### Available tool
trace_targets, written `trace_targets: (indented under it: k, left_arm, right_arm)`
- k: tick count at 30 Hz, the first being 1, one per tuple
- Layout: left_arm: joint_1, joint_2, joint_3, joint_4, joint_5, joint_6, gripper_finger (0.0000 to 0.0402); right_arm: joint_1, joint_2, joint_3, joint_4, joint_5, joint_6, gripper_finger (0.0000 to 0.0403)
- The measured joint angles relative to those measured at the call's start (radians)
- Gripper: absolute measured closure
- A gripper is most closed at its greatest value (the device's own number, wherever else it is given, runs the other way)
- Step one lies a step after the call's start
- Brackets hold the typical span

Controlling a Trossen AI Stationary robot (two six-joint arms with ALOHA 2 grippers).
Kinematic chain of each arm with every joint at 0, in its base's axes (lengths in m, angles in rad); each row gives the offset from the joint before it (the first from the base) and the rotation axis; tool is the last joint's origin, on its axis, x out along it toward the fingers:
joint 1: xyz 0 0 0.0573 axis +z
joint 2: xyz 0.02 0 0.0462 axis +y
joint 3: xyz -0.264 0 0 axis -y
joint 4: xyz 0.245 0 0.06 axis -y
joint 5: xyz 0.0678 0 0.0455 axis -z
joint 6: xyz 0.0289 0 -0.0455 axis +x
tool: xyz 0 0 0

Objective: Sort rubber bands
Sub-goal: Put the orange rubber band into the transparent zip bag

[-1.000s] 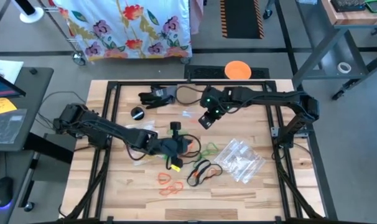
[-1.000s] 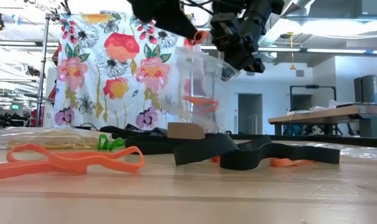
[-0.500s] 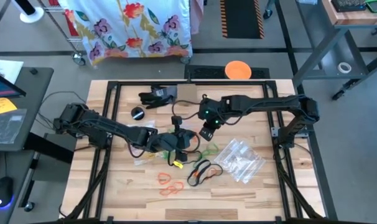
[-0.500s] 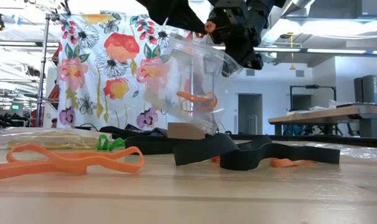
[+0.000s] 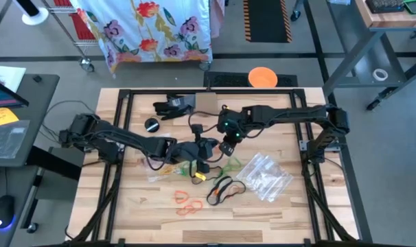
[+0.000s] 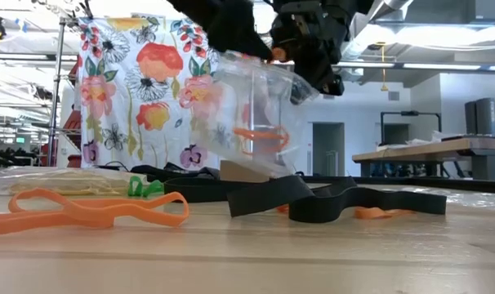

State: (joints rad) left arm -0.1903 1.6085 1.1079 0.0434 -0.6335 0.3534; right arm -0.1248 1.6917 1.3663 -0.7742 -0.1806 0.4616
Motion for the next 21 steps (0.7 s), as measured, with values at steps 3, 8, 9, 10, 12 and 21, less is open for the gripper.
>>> trace_targets:
  k: [3, 8, 9, 10, 12, 21]
  left_arm:
    - [0.017, 0.010, -0.002, -0.009, 0.000, 0.001, 0.0401]
    - [0.025, 0.015, -0.001, 0.015, 0.000, 0.002, 0.0401]
    - [0.025, 0.015, -0.001, 0.022, 0.000, 0.002, 0.0401]
    - [0.025, 0.015, -0.001, 0.024, 0.000, 0.002, 0.0401]
    - [0.025, 0.015, -0.001, 0.023, 0.001, 0.002, 0.0401]
    - [0.023, 0.015, -0.001, -0.024, 0.131, -0.026, 0.0401]
  right_arm:
    - [0.010, 0.000, 0.000, 0.000, -0.043, -0.011, 0.0397]
    - [0.030, 0.000, 0.000, -0.004, -0.068, -0.051, 0.0397]
    - [0.032, 0.000, 0.000, -0.004, -0.074, -0.052, 0.0397]
    - [0.032, 0.000, 0.000, -0.003, -0.079, -0.052, 0.0397]
    - [0.030, 0.000, 0.000, -0.003, -0.080, -0.052, 0.0397]
    - [0.004, 0.000, 0.000, -0.003, -0.083, -0.050, 0.0397]
